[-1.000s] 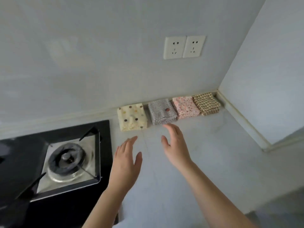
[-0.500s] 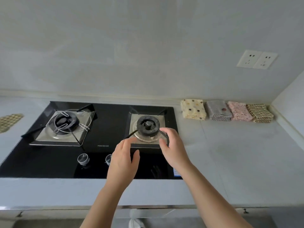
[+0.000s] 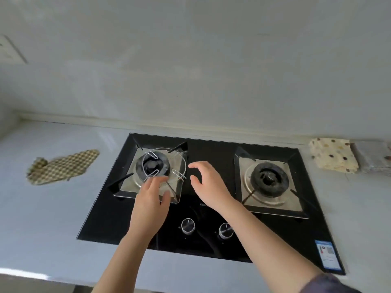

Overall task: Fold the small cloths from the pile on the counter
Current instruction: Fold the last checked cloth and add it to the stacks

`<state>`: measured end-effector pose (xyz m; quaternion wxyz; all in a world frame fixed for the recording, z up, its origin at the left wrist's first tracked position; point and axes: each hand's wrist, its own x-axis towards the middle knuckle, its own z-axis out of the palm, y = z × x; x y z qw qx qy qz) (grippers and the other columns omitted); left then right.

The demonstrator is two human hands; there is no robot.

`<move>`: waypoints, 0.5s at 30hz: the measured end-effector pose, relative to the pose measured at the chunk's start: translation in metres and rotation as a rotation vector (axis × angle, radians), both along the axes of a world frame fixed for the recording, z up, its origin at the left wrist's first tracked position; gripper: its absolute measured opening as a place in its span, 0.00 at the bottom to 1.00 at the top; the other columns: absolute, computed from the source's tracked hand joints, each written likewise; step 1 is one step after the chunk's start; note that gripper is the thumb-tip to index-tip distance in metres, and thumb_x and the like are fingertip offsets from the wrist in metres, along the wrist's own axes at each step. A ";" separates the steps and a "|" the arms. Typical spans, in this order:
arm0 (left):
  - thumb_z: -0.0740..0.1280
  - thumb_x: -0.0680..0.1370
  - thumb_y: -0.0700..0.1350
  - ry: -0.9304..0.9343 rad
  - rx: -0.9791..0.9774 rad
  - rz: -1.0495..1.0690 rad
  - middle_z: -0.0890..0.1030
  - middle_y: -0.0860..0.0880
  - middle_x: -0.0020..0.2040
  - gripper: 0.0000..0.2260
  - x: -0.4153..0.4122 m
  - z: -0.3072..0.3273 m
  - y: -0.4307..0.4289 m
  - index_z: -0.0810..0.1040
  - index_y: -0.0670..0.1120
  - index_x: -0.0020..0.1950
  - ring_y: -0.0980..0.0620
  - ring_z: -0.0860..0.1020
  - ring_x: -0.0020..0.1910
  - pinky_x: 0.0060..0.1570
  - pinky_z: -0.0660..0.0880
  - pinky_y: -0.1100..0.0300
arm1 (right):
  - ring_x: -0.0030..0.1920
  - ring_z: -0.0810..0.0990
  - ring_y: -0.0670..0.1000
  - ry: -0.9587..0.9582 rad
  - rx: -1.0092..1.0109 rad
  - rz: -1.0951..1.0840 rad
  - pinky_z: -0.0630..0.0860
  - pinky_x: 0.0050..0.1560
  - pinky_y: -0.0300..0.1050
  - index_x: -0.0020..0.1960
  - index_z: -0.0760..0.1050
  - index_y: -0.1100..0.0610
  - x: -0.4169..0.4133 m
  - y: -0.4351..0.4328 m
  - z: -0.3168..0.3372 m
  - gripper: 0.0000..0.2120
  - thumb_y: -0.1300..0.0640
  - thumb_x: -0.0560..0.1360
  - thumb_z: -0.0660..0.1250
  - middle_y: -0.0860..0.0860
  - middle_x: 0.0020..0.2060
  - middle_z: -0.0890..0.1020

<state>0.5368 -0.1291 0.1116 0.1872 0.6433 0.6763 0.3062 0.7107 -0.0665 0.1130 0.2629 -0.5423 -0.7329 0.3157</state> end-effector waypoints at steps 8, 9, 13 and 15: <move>0.63 0.79 0.40 -0.042 -0.092 0.176 0.75 0.50 0.61 0.13 -0.143 -0.016 0.041 0.74 0.47 0.63 0.48 0.75 0.57 0.55 0.69 0.59 | 0.43 0.74 0.40 -0.026 -0.089 0.140 0.73 0.50 0.37 0.66 0.72 0.53 -0.137 0.037 -0.009 0.15 0.58 0.80 0.61 0.47 0.63 0.73; 0.63 0.79 0.40 -0.027 -0.110 0.178 0.75 0.49 0.61 0.13 -0.164 -0.022 0.045 0.75 0.47 0.63 0.47 0.74 0.58 0.56 0.69 0.58 | 0.46 0.74 0.42 -0.036 -0.102 0.143 0.73 0.53 0.39 0.66 0.72 0.53 -0.155 0.040 -0.011 0.15 0.58 0.80 0.61 0.48 0.64 0.74; 0.64 0.78 0.40 0.019 -0.154 0.165 0.77 0.49 0.61 0.12 -0.263 -0.046 0.062 0.76 0.46 0.61 0.46 0.75 0.58 0.55 0.70 0.56 | 0.54 0.74 0.45 -0.050 -0.115 0.147 0.70 0.61 0.41 0.66 0.72 0.54 -0.238 0.052 -0.019 0.15 0.58 0.80 0.60 0.49 0.64 0.74; 0.66 0.77 0.38 0.037 -0.162 0.155 0.78 0.48 0.58 0.12 -0.311 -0.053 0.071 0.77 0.45 0.60 0.45 0.76 0.57 0.54 0.72 0.53 | 0.62 0.73 0.48 -0.084 -0.133 0.139 0.68 0.63 0.42 0.66 0.72 0.56 -0.283 0.060 -0.029 0.16 0.59 0.79 0.60 0.50 0.65 0.74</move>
